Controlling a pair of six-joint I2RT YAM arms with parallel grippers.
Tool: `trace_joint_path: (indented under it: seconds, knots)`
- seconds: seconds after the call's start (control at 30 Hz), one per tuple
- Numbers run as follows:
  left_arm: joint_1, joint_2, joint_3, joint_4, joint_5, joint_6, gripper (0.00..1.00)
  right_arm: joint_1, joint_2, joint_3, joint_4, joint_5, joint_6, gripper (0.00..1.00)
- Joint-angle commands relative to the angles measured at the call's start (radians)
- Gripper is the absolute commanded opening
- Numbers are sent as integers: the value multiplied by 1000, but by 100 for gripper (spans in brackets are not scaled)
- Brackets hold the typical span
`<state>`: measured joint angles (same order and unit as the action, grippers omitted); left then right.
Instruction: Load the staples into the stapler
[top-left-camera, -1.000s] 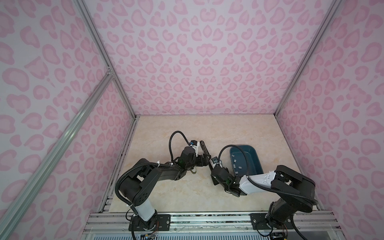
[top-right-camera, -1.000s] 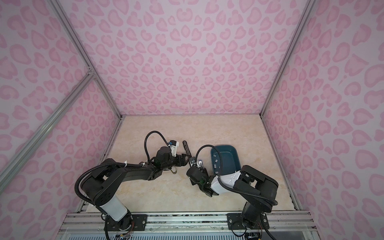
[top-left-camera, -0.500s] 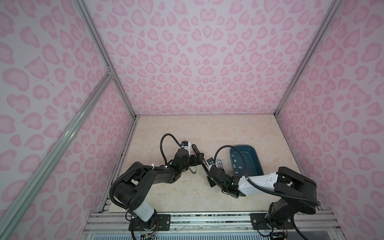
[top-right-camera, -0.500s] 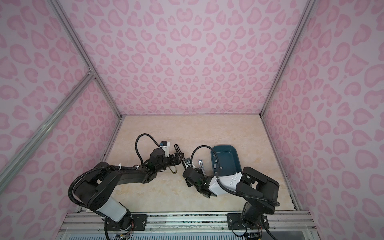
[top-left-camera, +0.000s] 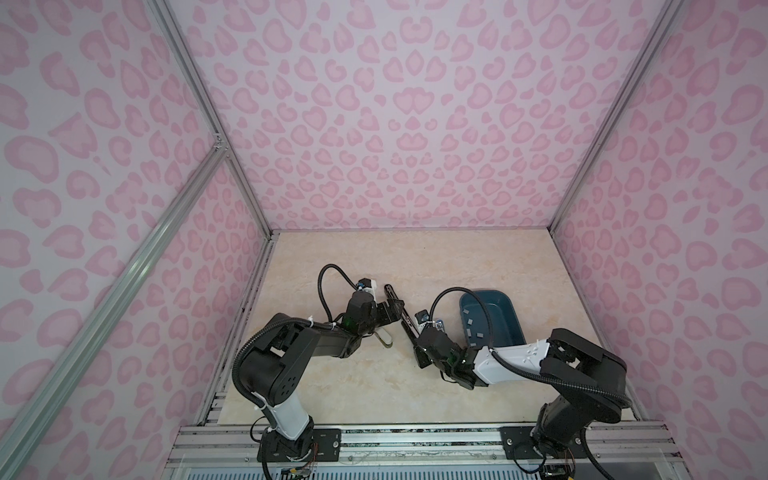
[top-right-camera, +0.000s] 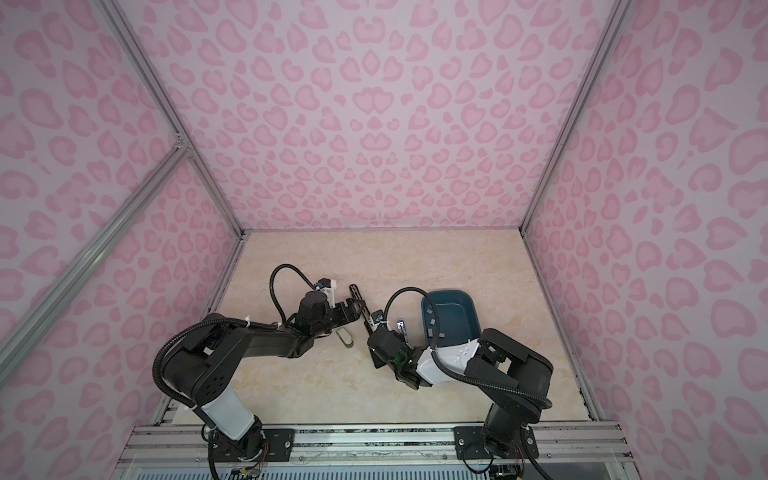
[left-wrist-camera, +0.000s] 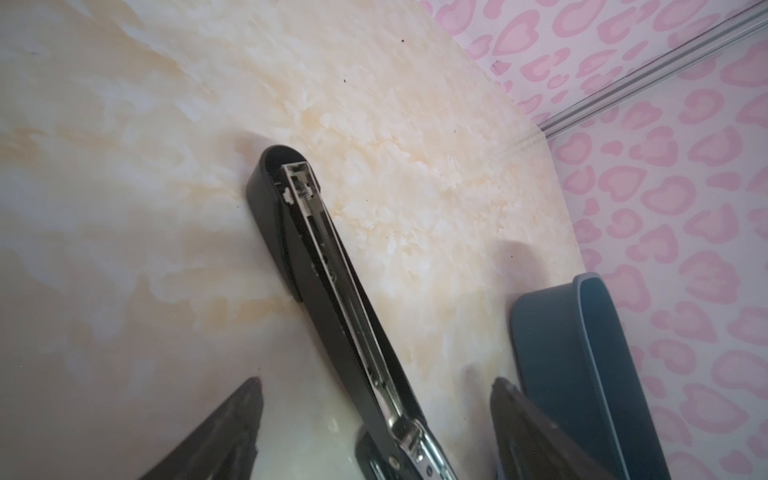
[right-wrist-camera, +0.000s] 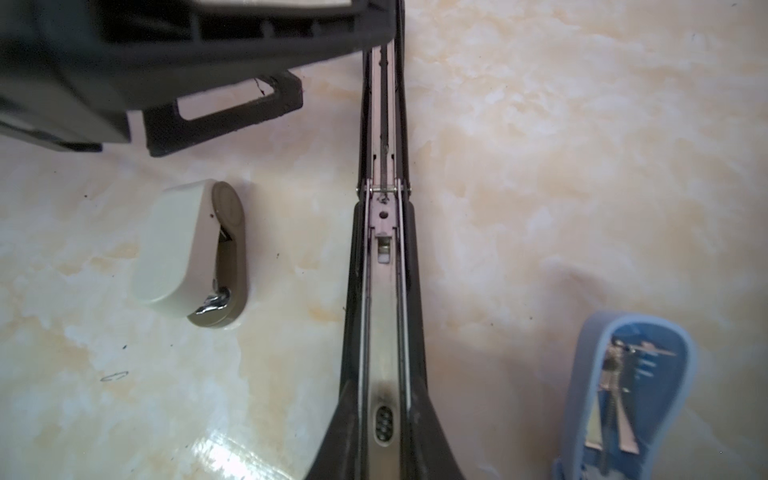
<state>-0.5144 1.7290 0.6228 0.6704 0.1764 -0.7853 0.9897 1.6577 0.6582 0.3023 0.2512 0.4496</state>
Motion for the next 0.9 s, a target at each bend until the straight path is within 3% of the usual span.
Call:
trace_joint_path:
  seconds: [0.0, 0.63, 0.87]
  knots:
    - [8, 15, 23, 14, 17, -25, 88, -25, -5, -5, 81, -41, 52, 0]
    - [54, 170, 147, 2, 129, -72, 89, -33, 3, 19, 161, -114, 94, 0]
    - [132, 270, 256, 35, 278, -68, 87, -1, 21, 20, 149, -98, 75, 0]
